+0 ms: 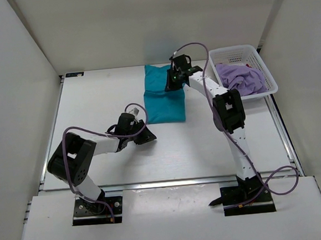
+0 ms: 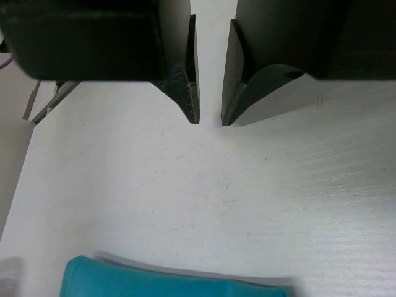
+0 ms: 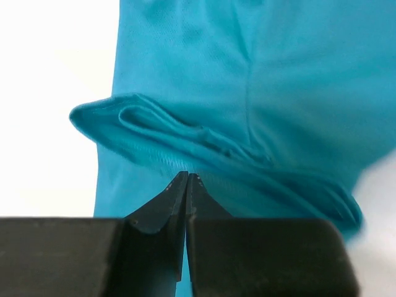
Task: Fold and stack the t-shirts
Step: Fold the folded rectangular tshirt in 1/3 of the way
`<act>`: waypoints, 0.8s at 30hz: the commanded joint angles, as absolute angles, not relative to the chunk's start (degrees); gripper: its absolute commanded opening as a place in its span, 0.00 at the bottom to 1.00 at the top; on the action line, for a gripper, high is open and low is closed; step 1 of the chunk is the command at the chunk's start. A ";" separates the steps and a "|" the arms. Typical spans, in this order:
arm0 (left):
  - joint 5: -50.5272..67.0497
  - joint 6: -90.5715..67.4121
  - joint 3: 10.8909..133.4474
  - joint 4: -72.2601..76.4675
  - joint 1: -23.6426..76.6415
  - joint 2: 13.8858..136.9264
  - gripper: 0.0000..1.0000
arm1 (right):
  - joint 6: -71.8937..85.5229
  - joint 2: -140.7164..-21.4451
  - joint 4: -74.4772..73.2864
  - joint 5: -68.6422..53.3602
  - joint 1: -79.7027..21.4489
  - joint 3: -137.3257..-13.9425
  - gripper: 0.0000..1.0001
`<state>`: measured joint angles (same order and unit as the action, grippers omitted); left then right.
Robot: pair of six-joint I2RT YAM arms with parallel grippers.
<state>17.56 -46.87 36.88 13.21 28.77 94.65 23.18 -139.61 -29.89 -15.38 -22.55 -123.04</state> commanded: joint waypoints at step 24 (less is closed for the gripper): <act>18.19 -47.55 43.86 14.59 19.69 98.35 0.43 | 23.12 -147.55 -33.20 -21.27 -20.13 -133.84 0.00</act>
